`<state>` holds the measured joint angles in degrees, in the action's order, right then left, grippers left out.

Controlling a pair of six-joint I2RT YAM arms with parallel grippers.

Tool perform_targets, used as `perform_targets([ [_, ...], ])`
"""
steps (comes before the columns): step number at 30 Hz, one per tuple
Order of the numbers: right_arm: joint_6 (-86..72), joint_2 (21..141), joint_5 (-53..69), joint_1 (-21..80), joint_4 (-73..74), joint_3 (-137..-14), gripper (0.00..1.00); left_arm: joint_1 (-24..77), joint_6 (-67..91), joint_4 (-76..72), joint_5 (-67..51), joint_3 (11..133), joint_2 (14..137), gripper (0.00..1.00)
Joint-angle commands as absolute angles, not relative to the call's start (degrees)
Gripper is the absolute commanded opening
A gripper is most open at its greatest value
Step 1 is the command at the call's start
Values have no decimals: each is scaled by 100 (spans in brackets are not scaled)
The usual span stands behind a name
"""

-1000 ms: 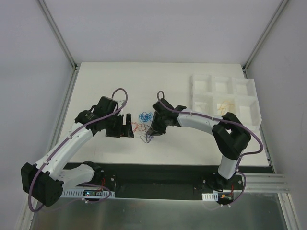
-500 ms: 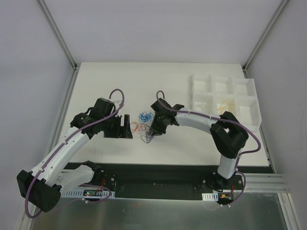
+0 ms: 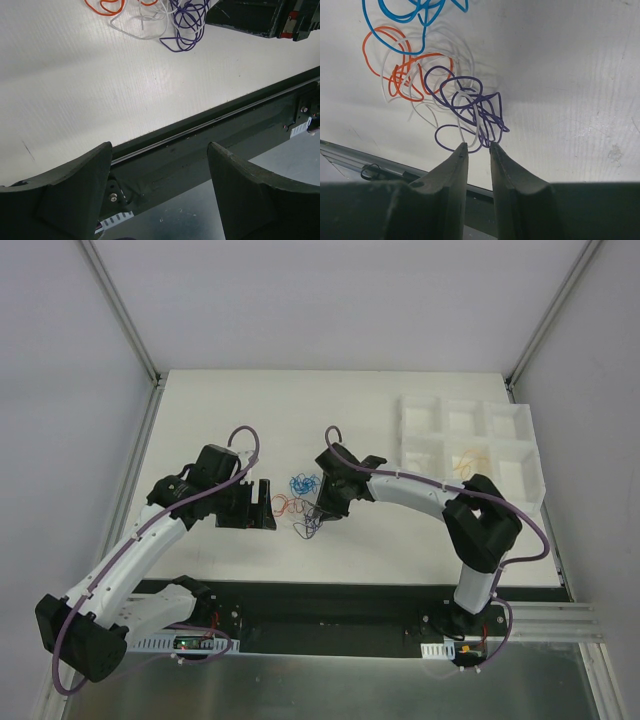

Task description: Untangle the cables

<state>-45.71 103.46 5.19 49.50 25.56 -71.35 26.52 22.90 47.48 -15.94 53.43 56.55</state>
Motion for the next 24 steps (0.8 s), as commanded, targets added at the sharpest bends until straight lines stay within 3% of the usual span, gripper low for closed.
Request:
perform_targets([
  [1, -4509, 10336, 606, 4983, 2505, -7303, 26, 2610, 2145, 4869, -1521, 5370, 5678, 76],
  [13, -4518, 10802, 703, 4983, 2399, -7699, 18, 2610, 2197, 4878, -1643, 5326, 5660, 76],
  [16, -4378, 10784, 738, 4957, 2496, -7752, 6, 2602, 2259, 4860, -1687, 5300, 5765, 80],
  [18, -4272, 10644, 712, 4957, 2662, -7761, 1, 2610, 2259, 4834, -1740, 5309, 5984, 84],
  [24, -3526, 9915, 958, 4948, 2716, -7462, 0, 2610, 2153, 4738, -1811, 5720, 7389, 87],
])
